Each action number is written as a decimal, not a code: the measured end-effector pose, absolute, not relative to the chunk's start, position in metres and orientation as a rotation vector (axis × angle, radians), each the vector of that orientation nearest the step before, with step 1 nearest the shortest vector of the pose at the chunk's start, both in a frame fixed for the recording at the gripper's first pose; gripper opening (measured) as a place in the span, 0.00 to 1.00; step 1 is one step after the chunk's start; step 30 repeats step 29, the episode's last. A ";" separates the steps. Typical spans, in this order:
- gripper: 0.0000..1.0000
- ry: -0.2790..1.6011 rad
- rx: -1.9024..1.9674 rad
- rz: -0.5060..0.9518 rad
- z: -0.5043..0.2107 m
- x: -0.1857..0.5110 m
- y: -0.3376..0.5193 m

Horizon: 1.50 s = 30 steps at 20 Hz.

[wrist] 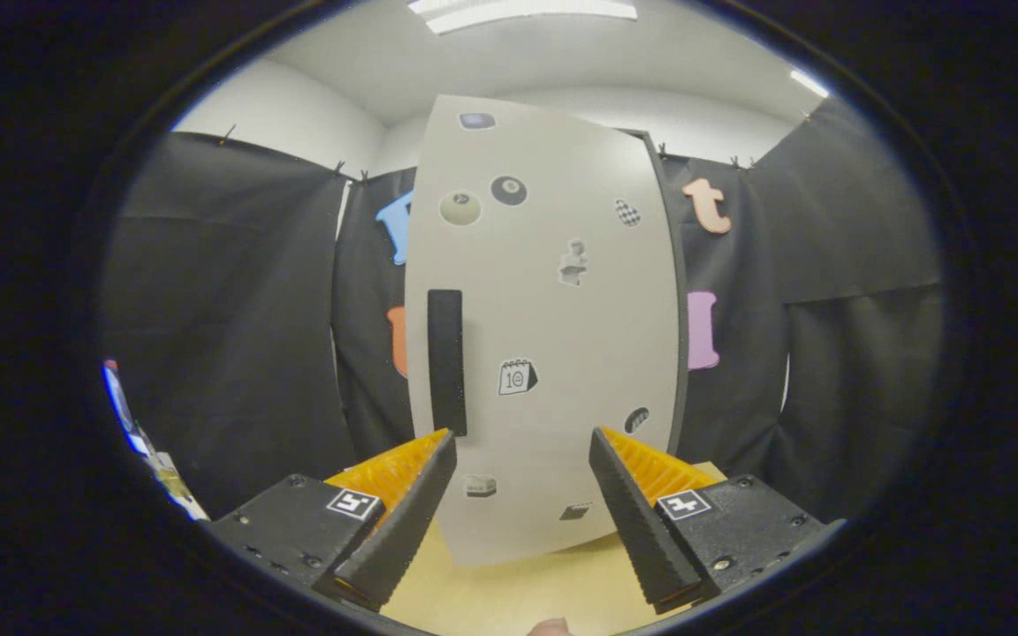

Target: Open the shoe cabinet door, grab the shoes and put them into the shoe cabinet, then close the shoe cabinet door.

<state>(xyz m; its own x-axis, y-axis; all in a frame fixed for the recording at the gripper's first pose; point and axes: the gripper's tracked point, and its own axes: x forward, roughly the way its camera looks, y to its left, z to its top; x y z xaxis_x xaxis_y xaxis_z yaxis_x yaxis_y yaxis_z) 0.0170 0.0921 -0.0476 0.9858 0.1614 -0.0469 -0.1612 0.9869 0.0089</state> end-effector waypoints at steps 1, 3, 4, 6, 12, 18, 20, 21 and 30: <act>0.99 0.041 0.012 0.154 -0.049 0.008 0.087; 0.99 0.031 0.006 0.122 -0.050 -0.009 0.074; 0.99 0.028 0.004 0.110 -0.050 -0.017 0.068; 0.99 0.026 0.036 0.104 -0.049 -0.034 0.064; 0.97 0.090 -0.061 0.009 -0.057 -0.068 0.051; 0.97 0.066 -0.086 0.054 -0.049 -0.087 0.067; 0.97 0.066 -0.081 0.064 -0.047 -0.092 0.066; 0.97 0.064 -0.078 0.064 -0.047 -0.093 0.065; 0.97 0.019 -0.052 0.023 -0.030 -0.103 0.048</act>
